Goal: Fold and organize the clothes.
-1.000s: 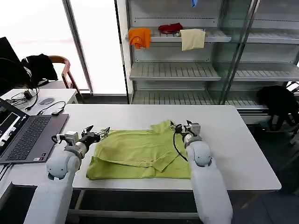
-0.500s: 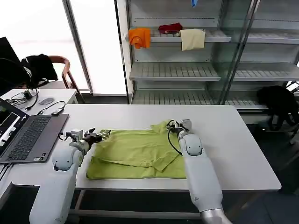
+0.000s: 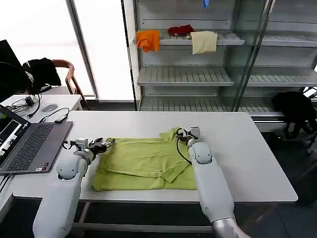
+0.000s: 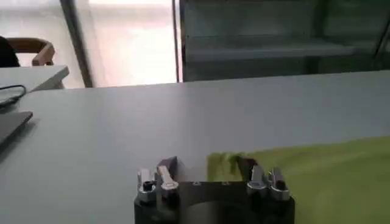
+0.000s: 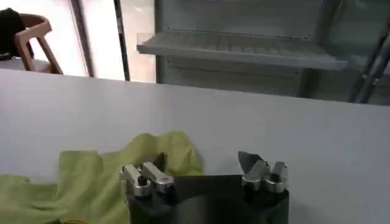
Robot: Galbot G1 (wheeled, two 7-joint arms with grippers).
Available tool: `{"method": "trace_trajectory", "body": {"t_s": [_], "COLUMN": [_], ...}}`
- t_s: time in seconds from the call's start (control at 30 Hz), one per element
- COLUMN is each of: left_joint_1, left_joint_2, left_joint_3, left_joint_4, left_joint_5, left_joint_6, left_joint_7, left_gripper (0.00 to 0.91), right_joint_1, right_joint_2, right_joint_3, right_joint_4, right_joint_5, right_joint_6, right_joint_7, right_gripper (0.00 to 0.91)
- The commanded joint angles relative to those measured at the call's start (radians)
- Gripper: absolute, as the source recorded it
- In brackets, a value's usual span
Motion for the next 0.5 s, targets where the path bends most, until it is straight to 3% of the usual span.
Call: {"method": "trace_trajectory", "body": {"t_s": [0.03, 0.07, 0.1, 0.17, 0.5], "left_joint_1": [0.000, 0.001, 0.005, 0.009, 0.027], "left_joint_2": [-0.001, -0.001, -0.001, -0.002, 0.006], "left_joint_3": [0.003, 0.004, 0.004, 0.004, 0.007], "left_joint_4": [0.014, 0.010, 0.000, -0.009, -0.070], "left_joint_5": [0.012, 0.012, 0.012, 0.012, 0.018], "left_joint_6": [0.003, 0.004, 0.004, 0.004, 0.005], "left_joint_7": [0.006, 0.009, 0.012, 0.018, 0.053], "left_gripper": [0.262, 0.222, 0.091, 0.010, 0.000], "right_joint_1": [-0.015, -0.017, -0.020, -0.024, -0.036], "right_joint_2": [0.049, 0.049, 0.049, 0.049, 0.049], "right_joint_3": [-0.005, -0.005, -0.005, -0.005, -0.008], "right_joint_4": [0.006, 0.009, 0.015, 0.025, 0.084], "right_joint_5": [-0.012, -0.011, -0.011, -0.009, 0.058], "right_joint_6": [-0.005, -0.005, -0.005, -0.005, -0.003], "right_joint_7": [-0.034, -0.037, -0.039, -0.042, -0.027], "right_gripper": [0.000, 0.000, 0.000, 0.000, 0.000]}}
